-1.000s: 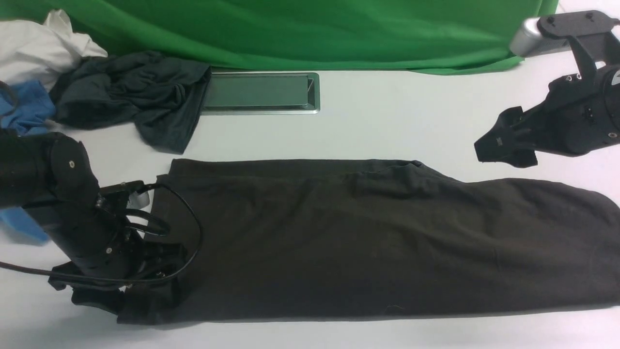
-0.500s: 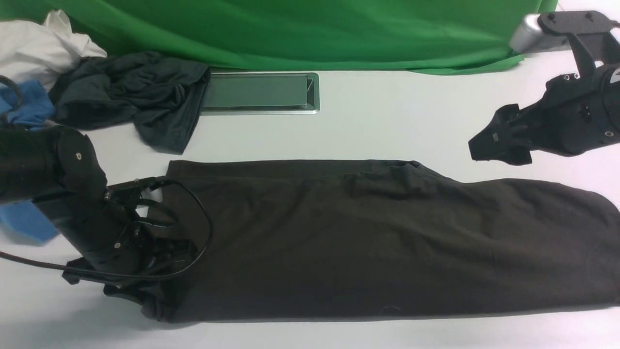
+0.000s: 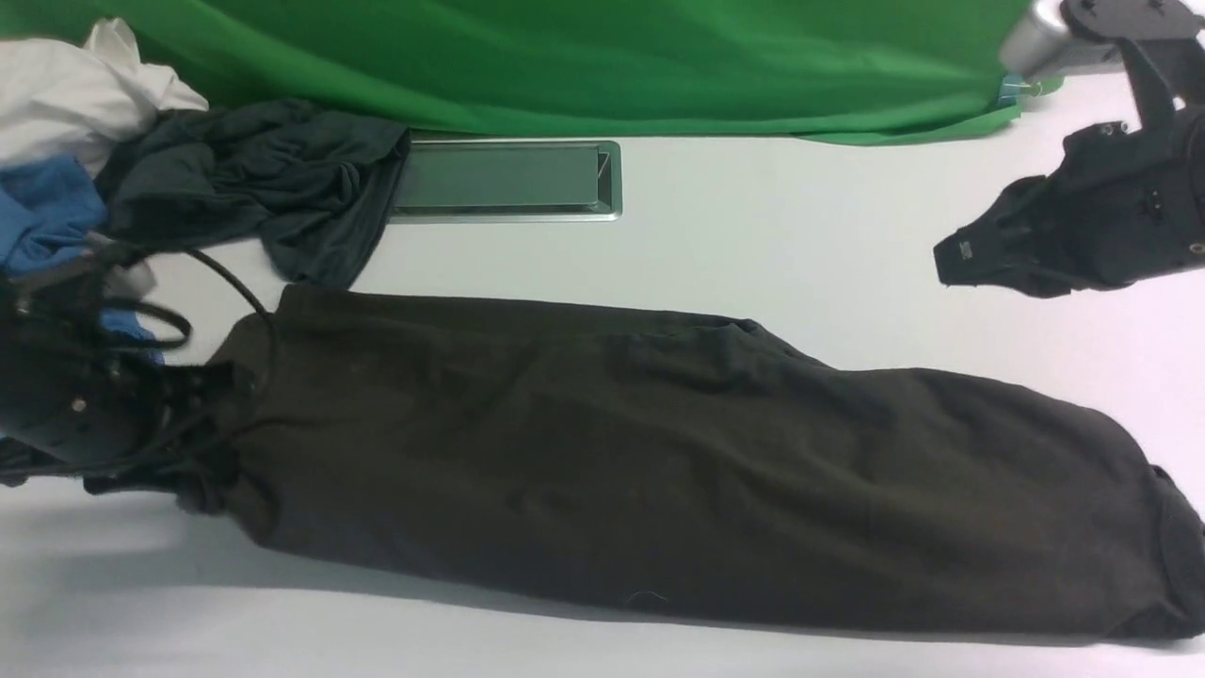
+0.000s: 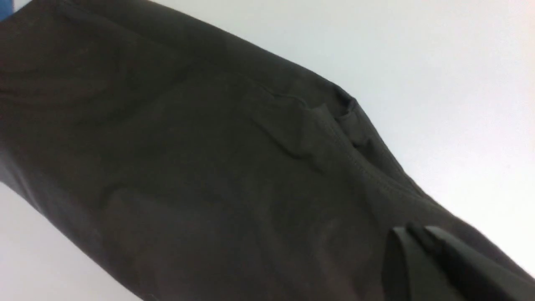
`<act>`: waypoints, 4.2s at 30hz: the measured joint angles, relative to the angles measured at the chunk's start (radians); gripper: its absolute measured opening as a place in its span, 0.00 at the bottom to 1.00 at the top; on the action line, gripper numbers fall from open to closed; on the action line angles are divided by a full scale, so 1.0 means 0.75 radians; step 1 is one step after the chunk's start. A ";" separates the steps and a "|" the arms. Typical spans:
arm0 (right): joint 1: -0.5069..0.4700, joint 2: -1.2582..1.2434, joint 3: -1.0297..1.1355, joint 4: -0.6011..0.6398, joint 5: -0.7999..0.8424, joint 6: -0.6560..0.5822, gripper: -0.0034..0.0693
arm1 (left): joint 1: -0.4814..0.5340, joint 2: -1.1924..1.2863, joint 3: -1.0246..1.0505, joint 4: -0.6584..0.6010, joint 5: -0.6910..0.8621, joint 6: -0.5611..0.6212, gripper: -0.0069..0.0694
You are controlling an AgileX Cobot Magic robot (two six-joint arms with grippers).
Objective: Fold a long-sleeved shirt on a white desktop.
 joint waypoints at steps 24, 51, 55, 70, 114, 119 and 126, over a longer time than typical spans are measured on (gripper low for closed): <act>0.000 -0.413 -0.302 -0.001 0.179 0.104 0.18 | -1.161 0.458 -0.885 -0.634 -0.236 0.227 0.25; 0.000 -0.421 -0.359 -0.013 0.209 0.056 0.39 | -1.358 0.612 -1.275 0.270 0.140 0.151 1.00; 0.000 -0.413 -0.364 -0.032 0.226 -0.017 0.39 | -1.221 0.587 -1.275 0.222 0.378 0.151 0.93; 0.028 0.154 -0.370 -0.060 0.232 -0.146 0.48 | -1.095 0.631 -0.500 -0.244 -0.189 0.342 0.11; 0.034 0.731 -0.353 -0.164 0.161 -0.149 0.13 | -1.096 0.632 -0.453 -0.261 -0.283 0.352 0.11; -0.084 0.658 -0.353 -0.174 0.158 -0.156 0.13 | -1.096 0.637 -0.453 -0.256 -0.293 0.352 0.11; -0.180 0.647 -0.353 -0.187 0.161 -0.165 0.14 | -1.096 0.637 -0.453 -0.256 -0.292 0.353 0.11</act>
